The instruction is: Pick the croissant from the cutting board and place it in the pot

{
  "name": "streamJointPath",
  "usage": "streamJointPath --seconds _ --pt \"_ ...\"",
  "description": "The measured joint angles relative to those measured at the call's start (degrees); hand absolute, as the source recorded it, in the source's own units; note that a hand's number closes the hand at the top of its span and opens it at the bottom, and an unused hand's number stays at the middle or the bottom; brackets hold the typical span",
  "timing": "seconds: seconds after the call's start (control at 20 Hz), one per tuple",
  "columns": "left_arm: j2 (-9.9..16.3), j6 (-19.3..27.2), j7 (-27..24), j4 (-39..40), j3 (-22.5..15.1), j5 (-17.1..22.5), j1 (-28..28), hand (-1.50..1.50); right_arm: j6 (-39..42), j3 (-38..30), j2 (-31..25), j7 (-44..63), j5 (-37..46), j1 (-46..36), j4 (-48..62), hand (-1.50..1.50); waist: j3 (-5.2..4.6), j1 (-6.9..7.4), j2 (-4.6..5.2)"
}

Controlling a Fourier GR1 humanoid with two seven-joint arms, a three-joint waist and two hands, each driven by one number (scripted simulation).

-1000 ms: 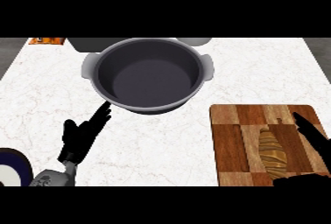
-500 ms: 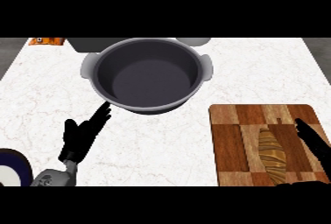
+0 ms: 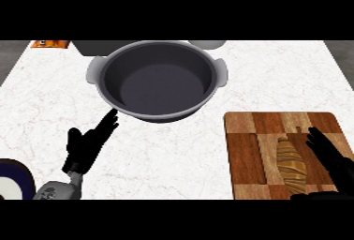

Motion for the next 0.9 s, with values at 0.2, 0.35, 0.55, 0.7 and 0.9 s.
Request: streamJointPath --seconds 0.2,0.35,0.55,0.7,0.9 --pt "-1.65 0.8 0.88 -1.12 -0.32 -1.59 0.54 0.0 1.45 -0.22 3.96 -2.43 0.83 -2.1 5.36 -1.5 -0.28 -0.02 -0.19" --pt "-1.63 -0.28 0.46 -1.26 0.53 -1.78 0.91 0.0 3.6 -1.2 5.45 -4.69 1.02 -3.35 8.65 -1.5 -0.66 -0.15 -0.43" --pt "-1.96 -0.45 1.26 -1.49 0.7 -2.3 0.84 0.0 3.95 -0.8 5.43 -11.25 6.07 -4.71 12.66 1.5 -1.24 -0.2 -0.69" --pt "-1.65 -1.11 1.56 -1.41 1.27 -2.24 0.6 0.0 3.83 -0.87 6.24 -15.44 7.96 -5.17 15.08 1.5 -1.55 -0.17 -0.88" --pt "-1.55 -1.59 2.58 -1.75 1.68 -1.91 0.32 0.0 3.84 -1.52 8.06 -19.39 7.81 -5.48 17.27 1.5 -1.88 -0.18 -1.03"
